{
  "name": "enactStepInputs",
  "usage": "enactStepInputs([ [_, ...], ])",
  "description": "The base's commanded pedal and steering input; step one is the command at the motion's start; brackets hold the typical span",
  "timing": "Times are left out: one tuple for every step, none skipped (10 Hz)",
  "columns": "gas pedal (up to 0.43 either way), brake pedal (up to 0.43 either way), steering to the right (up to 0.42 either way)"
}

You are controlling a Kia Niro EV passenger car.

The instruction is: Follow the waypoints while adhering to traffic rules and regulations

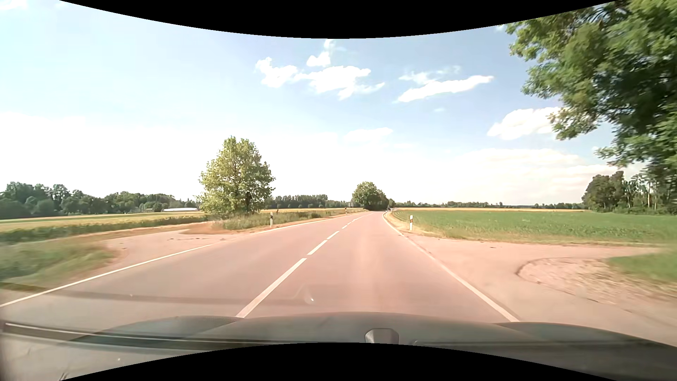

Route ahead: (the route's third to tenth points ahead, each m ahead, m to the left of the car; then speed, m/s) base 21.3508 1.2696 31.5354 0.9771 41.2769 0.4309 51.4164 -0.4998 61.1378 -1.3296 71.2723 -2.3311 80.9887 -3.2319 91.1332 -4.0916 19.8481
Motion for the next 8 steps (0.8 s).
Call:
enactStepInputs([
  [0.287,0.006,0.016],
  [0.287,0.006,0.016],
  [0.287,0.006,0.016],
  [0.280,0.006,0.014],
  [0.280,0.006,0.011],
  [0.280,0.006,0.009],
  [0.280,0.006,0.009],
  [0.280,0.006,0.008],
])
